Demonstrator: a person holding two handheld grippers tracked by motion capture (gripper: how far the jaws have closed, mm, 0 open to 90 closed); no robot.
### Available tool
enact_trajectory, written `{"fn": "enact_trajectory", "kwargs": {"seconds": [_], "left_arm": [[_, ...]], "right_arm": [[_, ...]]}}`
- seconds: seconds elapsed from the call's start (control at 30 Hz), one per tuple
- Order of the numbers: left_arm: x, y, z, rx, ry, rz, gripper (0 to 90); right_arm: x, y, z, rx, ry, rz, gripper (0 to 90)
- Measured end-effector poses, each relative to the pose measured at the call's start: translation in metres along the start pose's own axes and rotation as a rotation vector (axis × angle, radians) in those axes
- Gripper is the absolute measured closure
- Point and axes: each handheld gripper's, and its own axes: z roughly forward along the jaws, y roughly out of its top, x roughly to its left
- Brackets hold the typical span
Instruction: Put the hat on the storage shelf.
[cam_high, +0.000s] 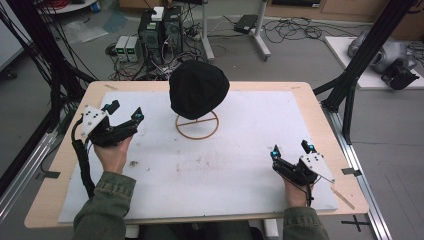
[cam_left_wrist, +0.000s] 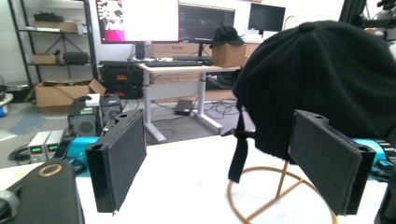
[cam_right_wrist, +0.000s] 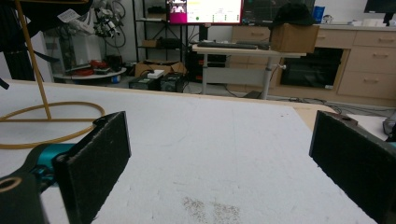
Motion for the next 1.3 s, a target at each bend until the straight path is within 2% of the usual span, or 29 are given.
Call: {"fn": "enact_trajectory", "kwargs": {"seconds": [0.1,0.2,0.37,0.53,0.6,0.8,1.0,1.17,1.3], "left_arm": [[0.002,-0.006,-0.005,0.000,0.015,-0.003,19.4],[0.003,-0.010,-0.008,0.024,0.010,0.000,19.4],[0.003,-0.017,-0.019,0.009,0.022,0.003,19.3],[0.006,-0.027,-0.027,0.026,0.042,-0.009,18.1],[0.007,-0.030,-0.029,0.036,0.051,-0.001,17.8],[0.010,-0.037,-0.039,0.018,0.076,-0.006,17.7],[0.012,-0.047,-0.050,0.045,0.085,0.003,17.7],[0.016,-0.057,-0.063,0.053,0.105,-0.009,17.7],[0.019,-0.060,-0.073,0.051,0.129,0.002,17.7]], "right_arm": [[0.000,0.000,0.000,0.001,0.000,-0.003,4.4],[0.000,0.000,0.000,-0.001,-0.002,0.003,4.4],[-0.001,0.000,-0.001,-0.002,-0.005,0.010,4.4],[-0.002,0.000,0.000,0.002,-0.004,0.011,4.3],[-0.001,0.000,-0.001,-0.001,-0.006,0.012,4.3],[-0.002,0.000,0.000,0.000,-0.006,0.011,4.3],[-0.002,0.000,0.000,0.002,-0.008,0.014,4.3],[-0.002,0.000,-0.001,-0.003,-0.008,0.016,4.3],[-0.002,0.000,-0.001,-0.001,-0.009,0.018,4.4]]}}
